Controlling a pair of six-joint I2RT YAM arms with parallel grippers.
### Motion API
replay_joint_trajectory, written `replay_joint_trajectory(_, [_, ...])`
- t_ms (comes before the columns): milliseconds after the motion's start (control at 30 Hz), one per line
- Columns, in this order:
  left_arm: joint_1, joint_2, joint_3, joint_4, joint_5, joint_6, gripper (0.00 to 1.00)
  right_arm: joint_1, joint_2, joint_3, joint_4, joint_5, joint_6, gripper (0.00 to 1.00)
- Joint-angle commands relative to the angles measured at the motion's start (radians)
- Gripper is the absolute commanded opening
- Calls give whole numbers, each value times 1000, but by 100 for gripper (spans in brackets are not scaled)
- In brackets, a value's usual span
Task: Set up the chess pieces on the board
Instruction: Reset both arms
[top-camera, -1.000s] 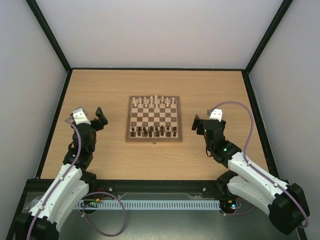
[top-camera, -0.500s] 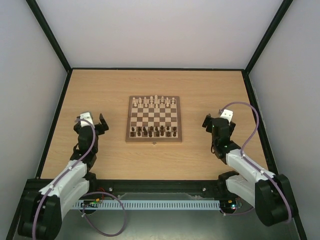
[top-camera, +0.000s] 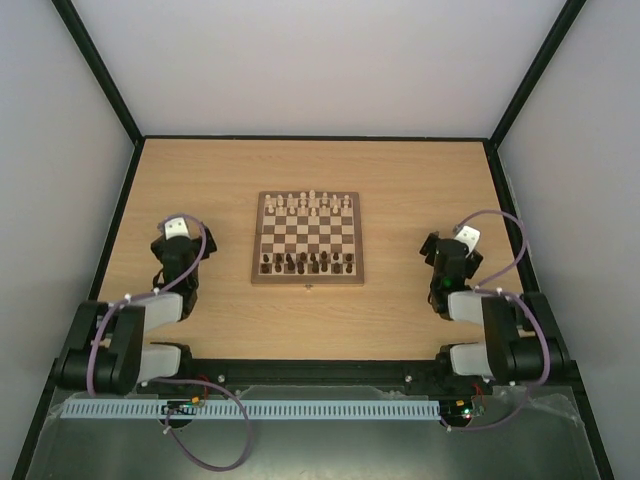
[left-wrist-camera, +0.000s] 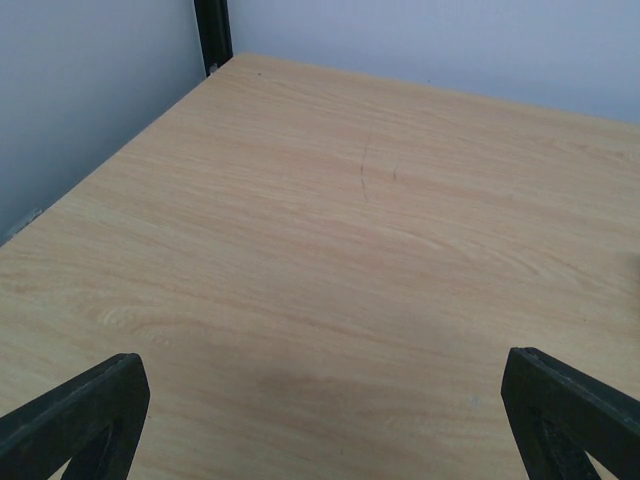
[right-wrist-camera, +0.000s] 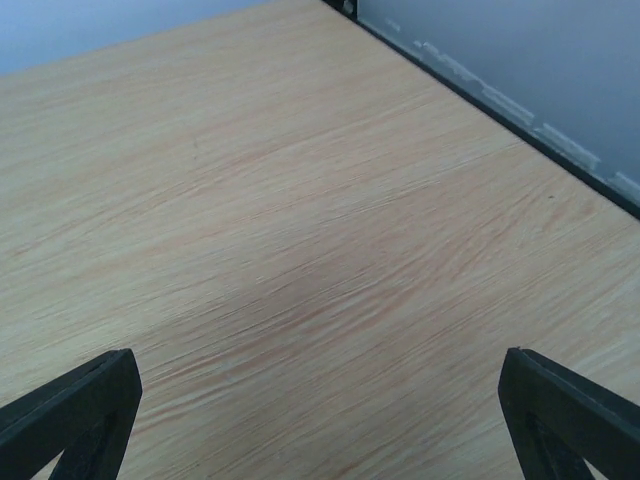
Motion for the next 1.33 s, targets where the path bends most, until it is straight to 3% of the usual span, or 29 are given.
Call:
replay_joint_trajectory(0, [29,104,81,148,29,-5,99,-10,88,88,108,-32,-36,99])
replay_joint_trajectory(100, [36,162,147,105,40,17,99,-16,110,112,88,-67,-52,99])
replay_joint_trajectory(167, [39,148,127,141,29,24,100,-32,103,52,201,-69,-45,99])
replay_joint_trajectory(333, [48,134,100,177,15,24,99,-39,116,64,193,-112,-63,99])
replay_joint_trajectory(467, [51,119,81,197,-12,9,99,-40,96,-104,486,-77,-43,99])
replay_joint_trajectory(533, [50,123,87,191,-13,9,99,-42,97,-76,398,-102,-46,99])
replay_joint_trajectory(667, [50,129,93,183,-15,9,100,-39,210,-30,455,-244,-128,99])
replay_joint_trajectory(833, [51,131,97,177,-22,8,99,-39,206,24,347,-240,-123,99])
replay_joint_trajectory(1300, [46,132,101,174,-27,11,99,-40,207,28,339,-325,-158,99])
